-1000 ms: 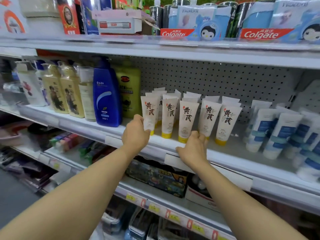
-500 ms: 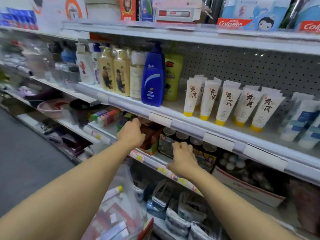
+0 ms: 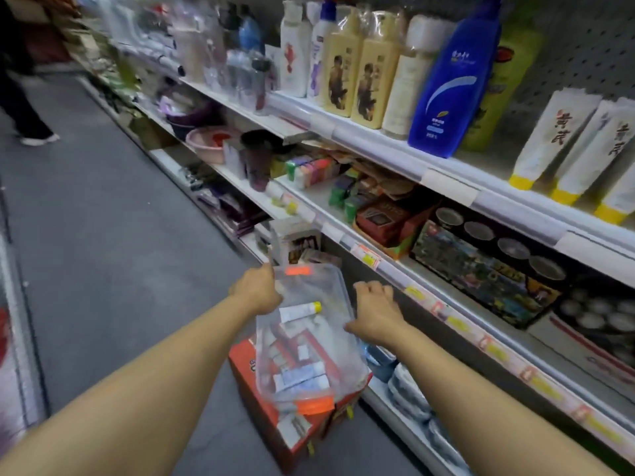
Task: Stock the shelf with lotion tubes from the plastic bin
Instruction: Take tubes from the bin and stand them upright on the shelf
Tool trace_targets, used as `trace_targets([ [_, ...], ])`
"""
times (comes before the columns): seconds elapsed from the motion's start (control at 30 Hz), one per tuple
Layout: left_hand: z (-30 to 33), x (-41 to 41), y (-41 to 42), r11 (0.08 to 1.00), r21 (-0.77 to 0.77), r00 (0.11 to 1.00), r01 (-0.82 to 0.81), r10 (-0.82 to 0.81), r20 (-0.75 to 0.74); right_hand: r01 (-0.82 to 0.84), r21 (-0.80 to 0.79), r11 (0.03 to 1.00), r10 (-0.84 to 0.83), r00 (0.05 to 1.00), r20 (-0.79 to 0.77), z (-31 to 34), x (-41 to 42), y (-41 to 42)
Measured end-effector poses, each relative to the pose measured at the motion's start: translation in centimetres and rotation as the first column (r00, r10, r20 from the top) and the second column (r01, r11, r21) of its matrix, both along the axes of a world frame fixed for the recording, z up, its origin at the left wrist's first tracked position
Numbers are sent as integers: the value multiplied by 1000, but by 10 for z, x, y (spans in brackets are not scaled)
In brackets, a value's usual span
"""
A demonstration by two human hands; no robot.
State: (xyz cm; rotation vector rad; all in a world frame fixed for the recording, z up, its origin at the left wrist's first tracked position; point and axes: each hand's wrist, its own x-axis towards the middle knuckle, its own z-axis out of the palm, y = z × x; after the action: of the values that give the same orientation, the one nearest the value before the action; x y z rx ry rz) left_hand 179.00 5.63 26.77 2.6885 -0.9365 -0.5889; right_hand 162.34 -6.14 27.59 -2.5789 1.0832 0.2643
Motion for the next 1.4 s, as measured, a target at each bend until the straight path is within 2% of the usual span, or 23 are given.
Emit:
trace_targets([
  [0.4, -91, 32, 33, 980, 95, 965, -172, 187, -185, -143, 100, 985, 156, 978, -135, -86, 63, -12],
  [0.7, -167, 33, -7, 964, 39, 912, -263, 261, -316, -247, 254, 935, 307, 923, -230, -183, 90, -58],
  [0.9, -213, 37, -48, 950, 24, 881, -311, 298, -367, -283, 359, 890, 393, 874, -286, -263, 101, -83],
  [1.13, -253, 59, -77, 922, -44, 868, -384, 344, -359, -338, 457, 823, 519, 775, -361, -349, 108, -92],
  [1.3, -274, 67, -87, 922, -53, 869, -384, 341, -359, -373, 475, 797, 564, 742, -363, -392, 114, -90],
  [1.4, -283, 68, -89, 920, -57, 861, -388, 340, -377, -426, 434, 794, 589, 716, -373, -409, 112, -85],
])
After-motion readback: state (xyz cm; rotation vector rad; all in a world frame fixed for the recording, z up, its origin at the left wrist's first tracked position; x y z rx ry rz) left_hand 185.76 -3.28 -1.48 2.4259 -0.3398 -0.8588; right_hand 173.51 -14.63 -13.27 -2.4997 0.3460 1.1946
